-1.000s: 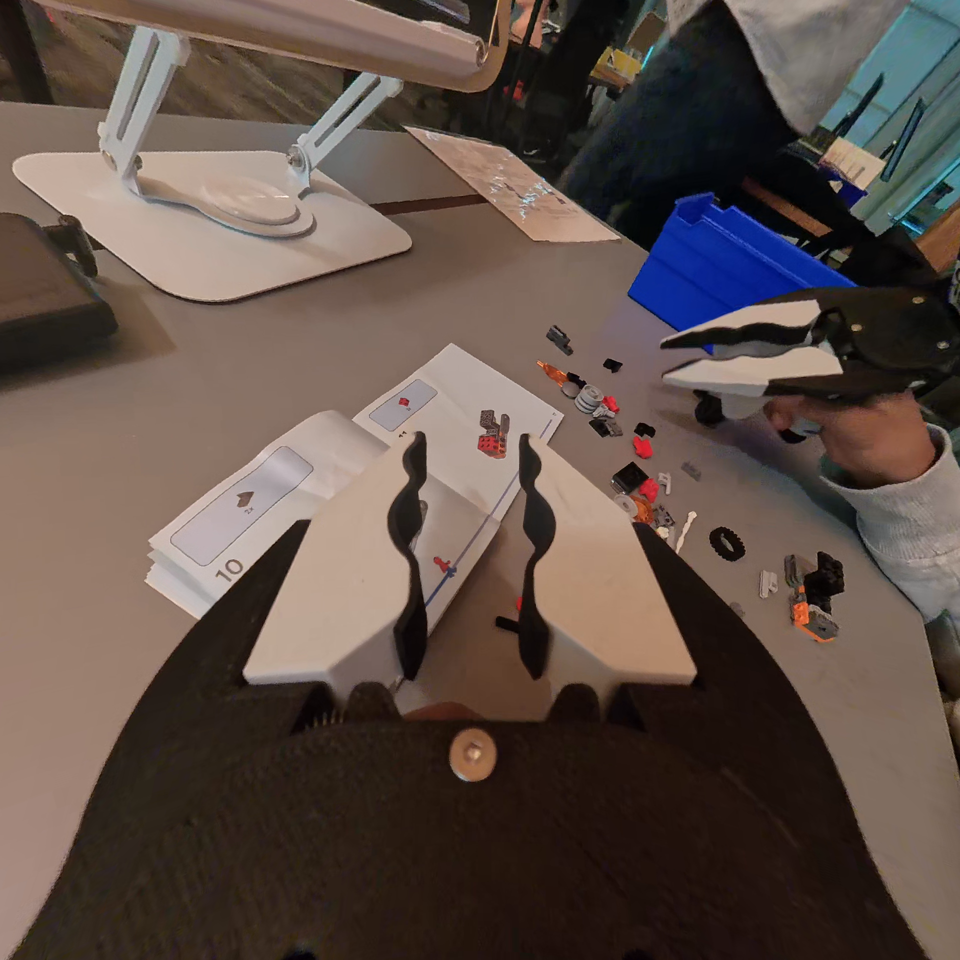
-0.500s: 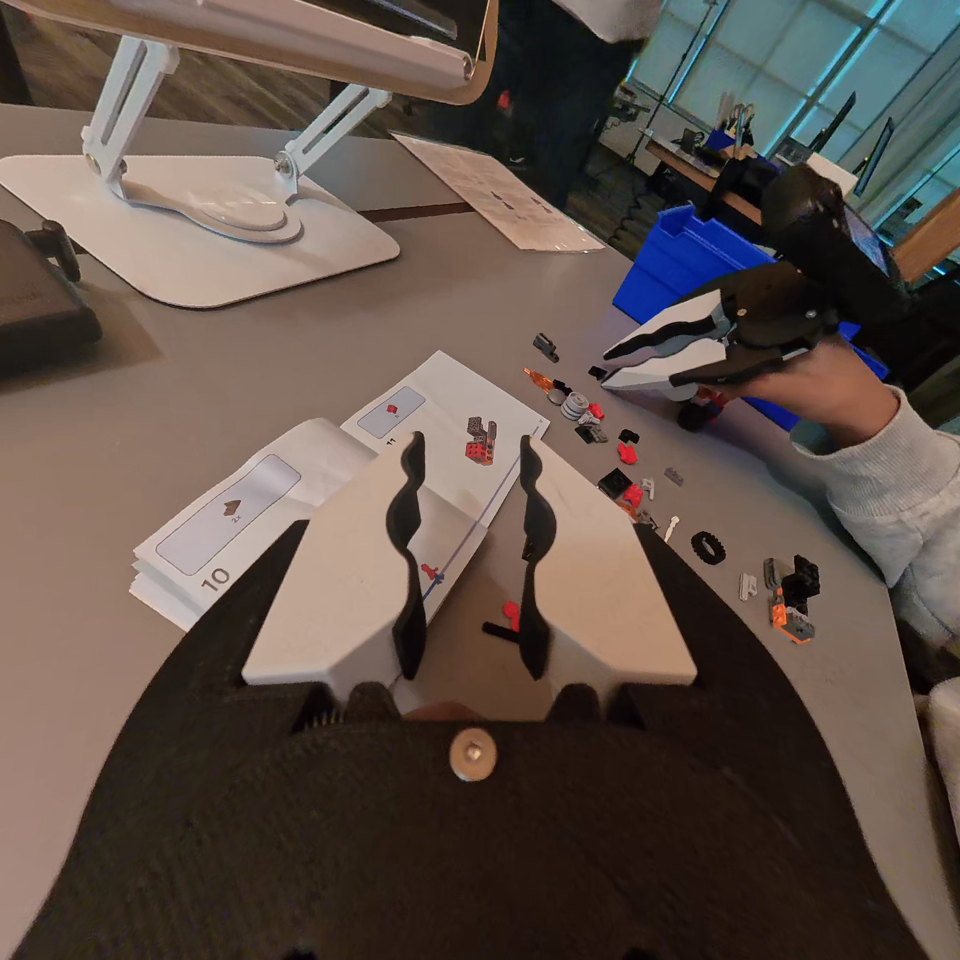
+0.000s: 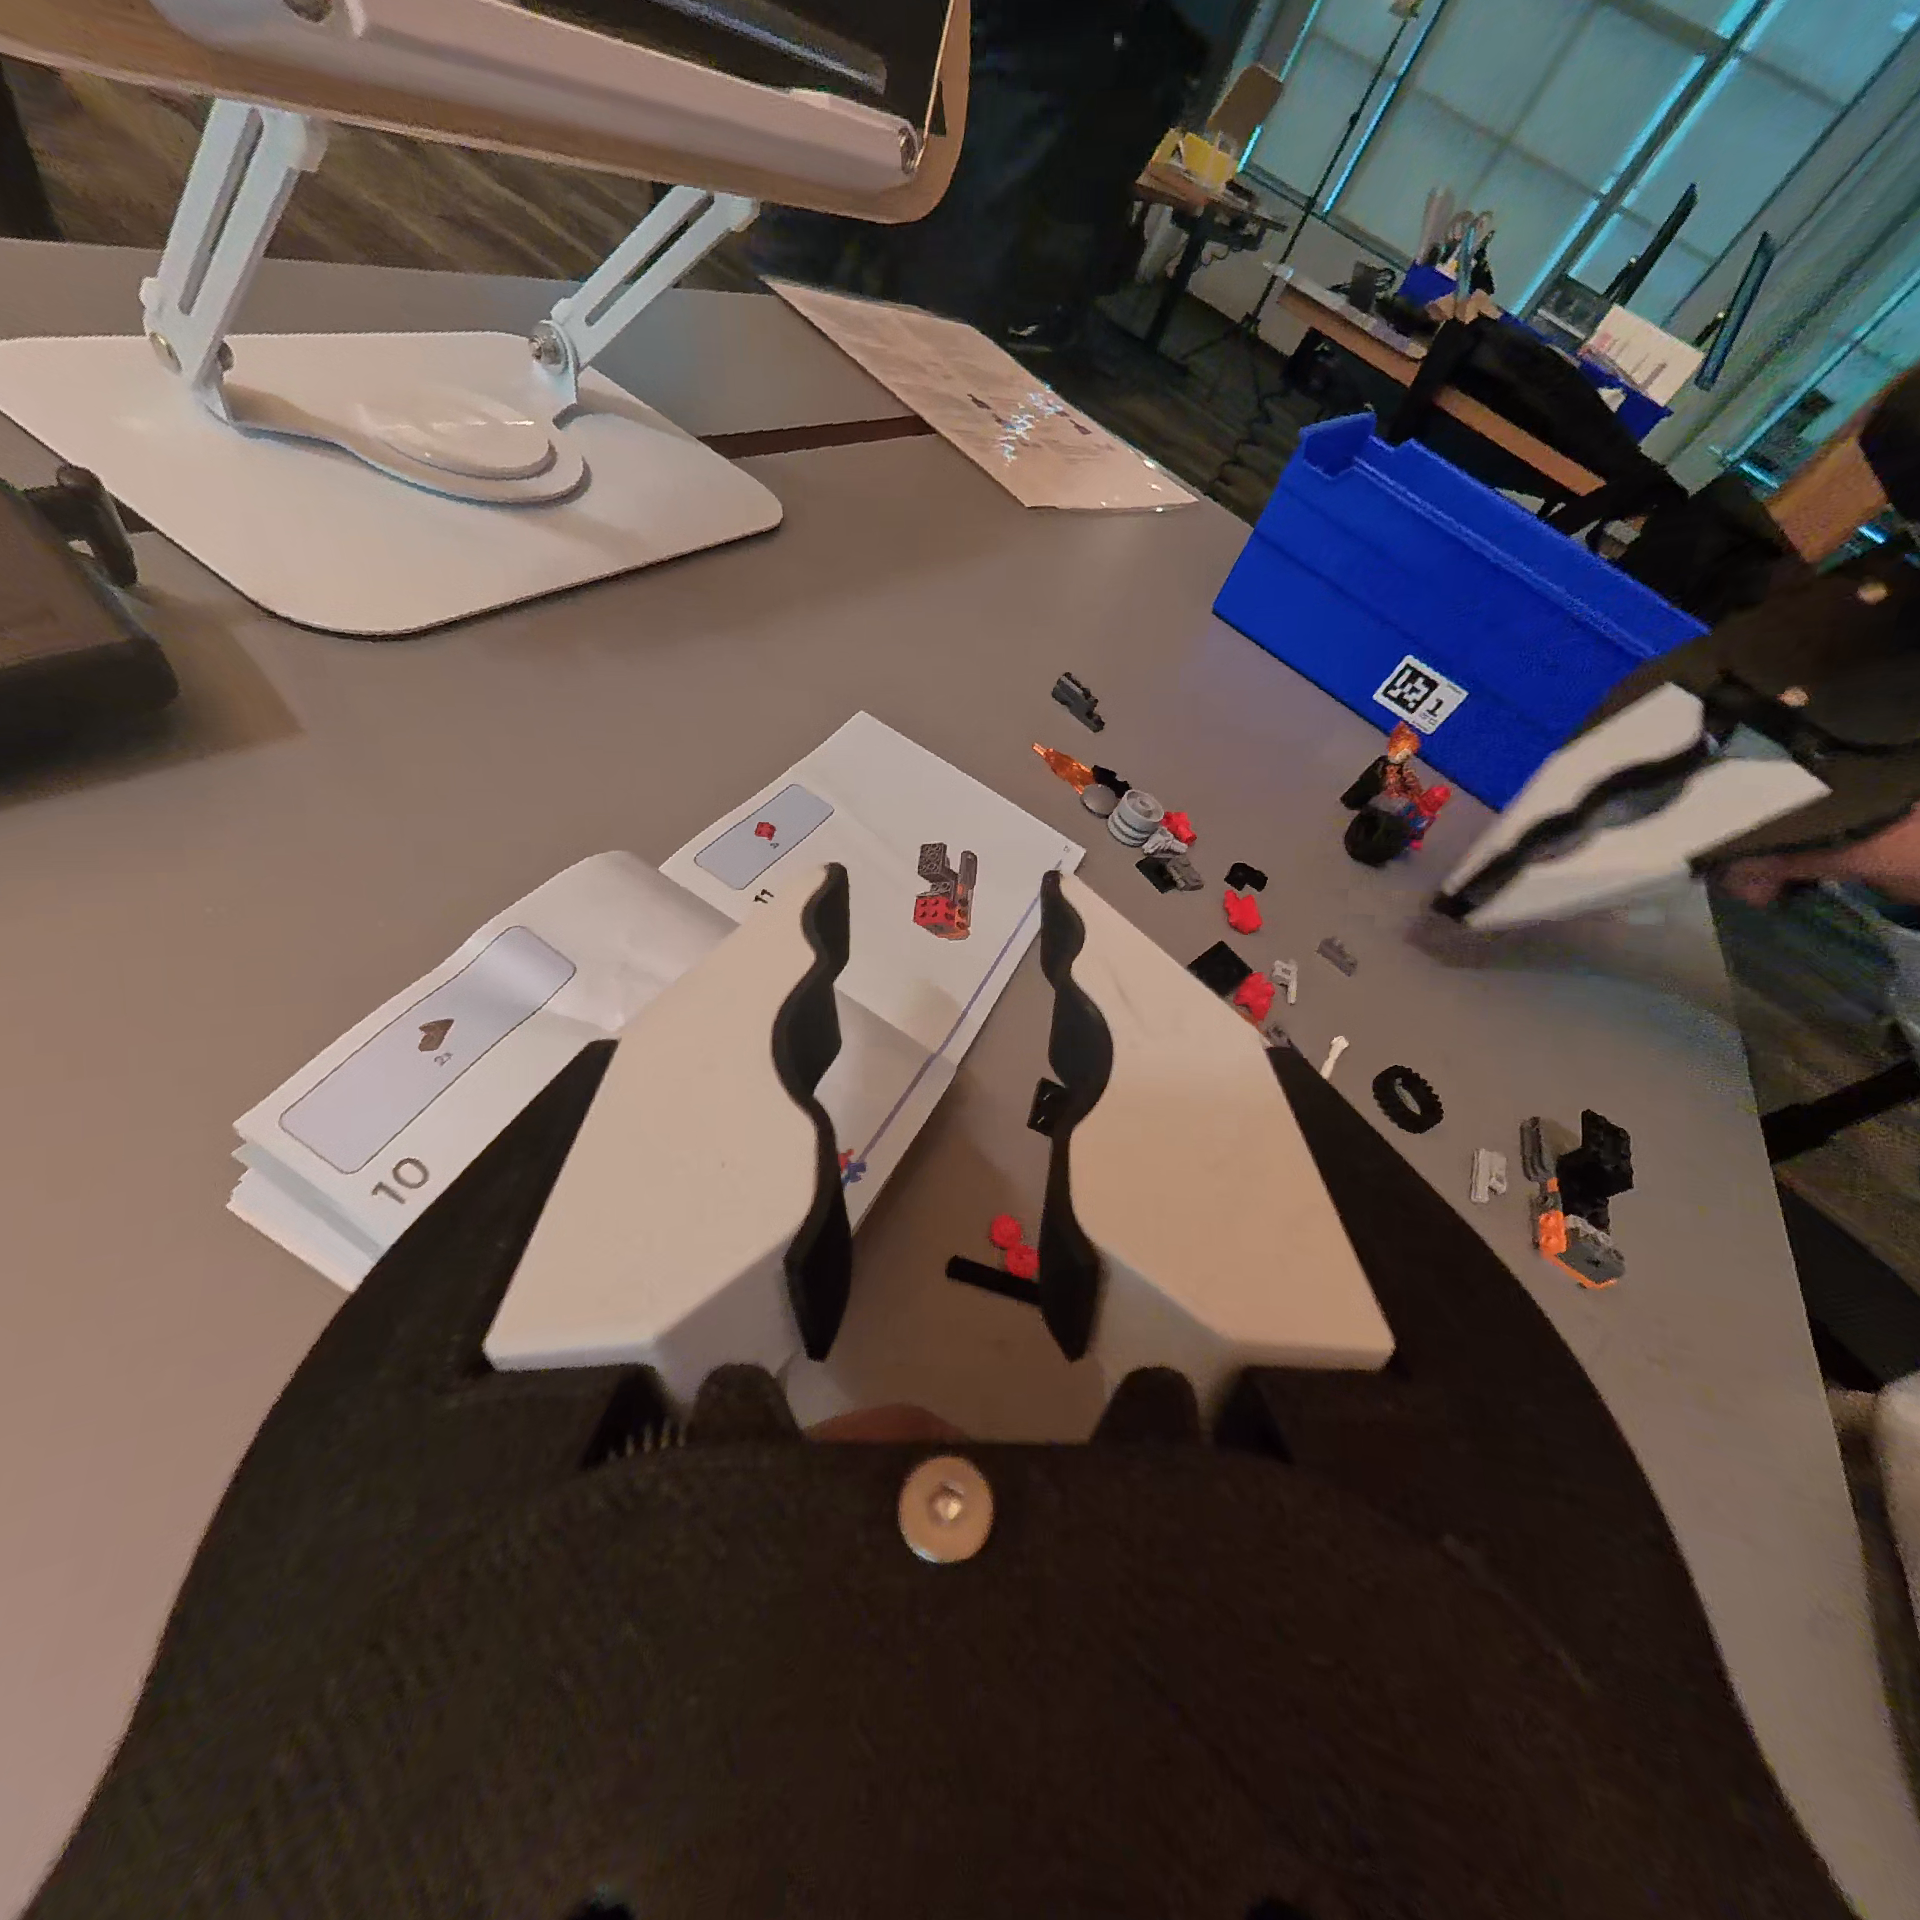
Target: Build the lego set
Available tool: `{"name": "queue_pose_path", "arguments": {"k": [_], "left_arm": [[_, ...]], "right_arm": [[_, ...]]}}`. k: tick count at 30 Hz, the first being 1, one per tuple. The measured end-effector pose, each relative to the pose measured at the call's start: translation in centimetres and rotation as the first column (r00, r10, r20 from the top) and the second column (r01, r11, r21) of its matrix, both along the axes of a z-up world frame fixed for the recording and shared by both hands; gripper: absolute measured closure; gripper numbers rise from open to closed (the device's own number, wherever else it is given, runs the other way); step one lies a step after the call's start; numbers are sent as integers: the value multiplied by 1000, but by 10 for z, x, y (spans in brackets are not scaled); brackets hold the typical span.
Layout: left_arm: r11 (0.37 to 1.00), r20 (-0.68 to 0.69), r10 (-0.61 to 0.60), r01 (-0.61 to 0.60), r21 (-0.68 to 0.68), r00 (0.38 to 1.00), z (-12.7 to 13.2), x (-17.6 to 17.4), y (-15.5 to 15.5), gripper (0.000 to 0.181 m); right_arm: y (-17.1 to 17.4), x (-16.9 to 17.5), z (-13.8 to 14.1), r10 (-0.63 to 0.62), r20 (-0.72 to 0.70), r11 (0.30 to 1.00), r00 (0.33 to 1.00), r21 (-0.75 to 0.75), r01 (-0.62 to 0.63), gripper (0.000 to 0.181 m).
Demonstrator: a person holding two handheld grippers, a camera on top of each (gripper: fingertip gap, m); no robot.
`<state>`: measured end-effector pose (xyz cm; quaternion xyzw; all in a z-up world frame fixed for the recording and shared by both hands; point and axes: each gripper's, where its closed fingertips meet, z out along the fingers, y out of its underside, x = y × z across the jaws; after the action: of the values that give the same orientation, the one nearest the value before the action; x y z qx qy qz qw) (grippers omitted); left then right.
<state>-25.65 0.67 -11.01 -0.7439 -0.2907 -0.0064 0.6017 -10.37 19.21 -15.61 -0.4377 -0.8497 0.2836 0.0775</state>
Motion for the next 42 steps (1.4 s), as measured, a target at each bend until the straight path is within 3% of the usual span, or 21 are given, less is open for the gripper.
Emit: {"name": "queue_pose_path", "arguments": {"k": [1, 5, 8, 10, 12, 14, 16, 20, 31, 42], "left_arm": [[1000, -2, -4, 4, 0, 1000, 0, 1, 1, 146], [999, -32, -51, 51, -7, 998, 5, 13, 11, 144], [971, -106, -231, 236, 37, 967, 23, 51, 35, 141], [920, -139, -385, 391, 20, 912, 26, 89, 55, 142], [854, -122, -513, 520, 30, 850, 24, 127, 74, 146], [748, -76, -651, 655, 107, 755, 24, 171, 88, 150], [683, -54, -722, 723, 100, 690, 17, 200, 96, 150], [654, -130, -752, 756, -27, 646, 2, 225, 101, 154], [546, -145, -833, 835, -64, 534, -4, 258, 99, 164], [600, -169, -794, 798, -62, 584, -3, 248, 102, 171]], "right_arm": [[-5, 15, -2, -3, 10, 999, 1000, -36, 3, 173], [-3, 50, -16, -73, -21, 994, 997, -77, 71, 174], [-13, 52, 4, -135, -48, 941, 990, -320, 113, 174], [-28, 53, 32, -139, -25, 821, 990, -561, 102, 174], [-38, 56, 52, -103, 17, 698, 995, -711, 84, 174], [-46, 61, 57, -63, 47, 645, 997, -760, 76, 174], [-54, 67, 54, -22, 63, 639, 998, -767, 63, 174], [-71, 83, 52, 81, 109, 599, 991, -800, 39, 174], [-96, 98, 46, 235, 165, 571, 958, -821, 1, 175], [-92, 86, 48, 194, 181, 491, 964, -869, 64, 174]]}}
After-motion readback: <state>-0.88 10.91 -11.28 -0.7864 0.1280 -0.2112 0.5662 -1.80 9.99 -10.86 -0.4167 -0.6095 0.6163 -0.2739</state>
